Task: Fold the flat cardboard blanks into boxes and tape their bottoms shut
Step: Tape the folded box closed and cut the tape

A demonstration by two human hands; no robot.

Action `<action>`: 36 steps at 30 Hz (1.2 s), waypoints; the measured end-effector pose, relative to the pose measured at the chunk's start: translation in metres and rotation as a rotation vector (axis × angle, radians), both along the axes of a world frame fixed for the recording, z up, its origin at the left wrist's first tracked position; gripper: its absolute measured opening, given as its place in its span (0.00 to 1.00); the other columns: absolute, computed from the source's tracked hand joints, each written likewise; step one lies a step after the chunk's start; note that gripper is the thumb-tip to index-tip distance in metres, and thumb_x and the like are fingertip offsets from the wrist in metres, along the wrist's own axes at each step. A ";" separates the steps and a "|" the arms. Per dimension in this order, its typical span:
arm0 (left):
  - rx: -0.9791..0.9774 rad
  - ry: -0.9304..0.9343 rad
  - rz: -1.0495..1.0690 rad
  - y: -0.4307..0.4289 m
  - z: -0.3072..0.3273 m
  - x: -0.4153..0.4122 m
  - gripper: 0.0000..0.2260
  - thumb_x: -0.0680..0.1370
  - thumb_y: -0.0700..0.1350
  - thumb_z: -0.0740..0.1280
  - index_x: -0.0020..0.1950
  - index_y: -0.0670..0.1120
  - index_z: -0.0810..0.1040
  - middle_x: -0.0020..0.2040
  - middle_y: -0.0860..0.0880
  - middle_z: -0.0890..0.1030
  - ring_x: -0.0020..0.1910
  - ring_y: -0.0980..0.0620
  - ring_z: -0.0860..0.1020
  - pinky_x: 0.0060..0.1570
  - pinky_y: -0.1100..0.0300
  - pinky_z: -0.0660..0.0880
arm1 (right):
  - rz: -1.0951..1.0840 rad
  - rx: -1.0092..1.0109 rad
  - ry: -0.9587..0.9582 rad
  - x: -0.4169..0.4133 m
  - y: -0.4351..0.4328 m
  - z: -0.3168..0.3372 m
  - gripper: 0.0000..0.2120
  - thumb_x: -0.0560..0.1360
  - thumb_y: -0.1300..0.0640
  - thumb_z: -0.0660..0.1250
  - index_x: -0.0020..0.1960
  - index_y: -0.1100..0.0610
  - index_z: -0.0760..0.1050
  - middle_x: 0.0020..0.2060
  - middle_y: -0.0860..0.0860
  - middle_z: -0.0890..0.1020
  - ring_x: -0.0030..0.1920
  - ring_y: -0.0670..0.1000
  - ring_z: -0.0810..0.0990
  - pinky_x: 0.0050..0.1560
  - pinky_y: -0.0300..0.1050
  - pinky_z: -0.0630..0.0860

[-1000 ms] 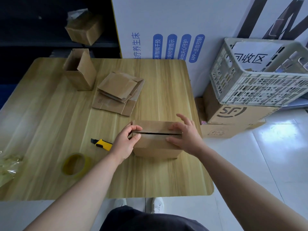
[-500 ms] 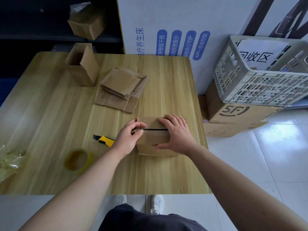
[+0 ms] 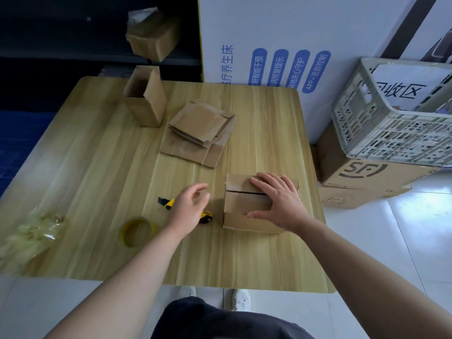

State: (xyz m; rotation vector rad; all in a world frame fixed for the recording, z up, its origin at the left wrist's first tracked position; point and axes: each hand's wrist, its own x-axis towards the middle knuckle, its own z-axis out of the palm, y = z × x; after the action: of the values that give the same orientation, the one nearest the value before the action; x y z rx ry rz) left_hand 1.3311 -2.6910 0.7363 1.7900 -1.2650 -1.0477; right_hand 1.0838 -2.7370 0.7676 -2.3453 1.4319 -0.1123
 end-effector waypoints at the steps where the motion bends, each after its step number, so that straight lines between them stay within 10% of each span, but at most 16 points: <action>1: 0.032 -0.129 0.064 0.003 -0.007 0.014 0.10 0.78 0.45 0.67 0.59 0.48 0.77 0.60 0.49 0.78 0.58 0.51 0.77 0.56 0.59 0.72 | -0.009 0.002 -0.006 0.000 0.000 0.000 0.44 0.67 0.29 0.65 0.77 0.43 0.56 0.77 0.44 0.58 0.77 0.46 0.50 0.73 0.44 0.34; 5: 0.462 -0.601 0.086 0.023 -0.032 0.058 0.12 0.77 0.49 0.66 0.59 0.49 0.76 0.62 0.43 0.72 0.57 0.42 0.74 0.55 0.52 0.74 | -0.032 -0.002 -0.023 0.001 0.000 0.000 0.44 0.66 0.30 0.68 0.76 0.43 0.58 0.76 0.44 0.59 0.76 0.46 0.51 0.72 0.42 0.33; 8: 0.696 -0.627 0.097 0.038 -0.046 0.072 0.15 0.78 0.48 0.64 0.64 0.53 0.76 0.70 0.46 0.60 0.63 0.43 0.67 0.60 0.52 0.71 | -0.042 0.003 -0.026 0.001 -0.001 -0.002 0.45 0.64 0.29 0.68 0.76 0.44 0.59 0.76 0.44 0.59 0.76 0.46 0.52 0.74 0.44 0.36; 11: 0.696 -0.590 0.154 0.042 -0.056 0.079 0.18 0.79 0.43 0.64 0.69 0.50 0.73 0.73 0.44 0.56 0.61 0.42 0.71 0.55 0.54 0.71 | -0.046 0.007 -0.034 0.000 -0.002 -0.006 0.49 0.60 0.24 0.63 0.76 0.43 0.59 0.76 0.44 0.60 0.76 0.46 0.53 0.76 0.47 0.39; 17: 0.462 -0.512 0.229 0.031 -0.031 0.077 0.15 0.81 0.43 0.60 0.64 0.41 0.77 0.60 0.39 0.79 0.56 0.38 0.78 0.50 0.53 0.73 | -0.060 0.023 -0.072 0.000 -0.003 -0.005 0.47 0.61 0.27 0.66 0.75 0.44 0.61 0.75 0.44 0.61 0.76 0.46 0.54 0.77 0.49 0.41; 25: 0.053 0.693 0.358 -0.012 0.084 0.027 0.06 0.77 0.44 0.67 0.46 0.47 0.84 0.45 0.45 0.81 0.40 0.50 0.77 0.36 0.57 0.76 | -0.077 0.043 -0.086 0.000 -0.003 -0.002 0.45 0.64 0.34 0.73 0.75 0.43 0.60 0.75 0.43 0.61 0.76 0.45 0.54 0.77 0.50 0.40; 36: 0.092 1.190 0.182 -0.026 0.093 -0.056 0.14 0.70 0.46 0.70 0.52 0.41 0.80 0.44 0.44 0.82 0.44 0.51 0.80 0.43 0.60 0.81 | -0.109 0.118 -0.259 -0.002 -0.003 0.006 0.48 0.60 0.39 0.77 0.74 0.47 0.59 0.70 0.43 0.67 0.75 0.47 0.56 0.75 0.45 0.40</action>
State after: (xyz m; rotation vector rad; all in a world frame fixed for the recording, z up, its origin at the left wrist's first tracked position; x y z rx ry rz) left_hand 1.2755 -2.7175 0.8289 0.9395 -0.3062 -1.6713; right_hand 1.0817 -2.7404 0.7735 -2.0718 1.3964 -0.3386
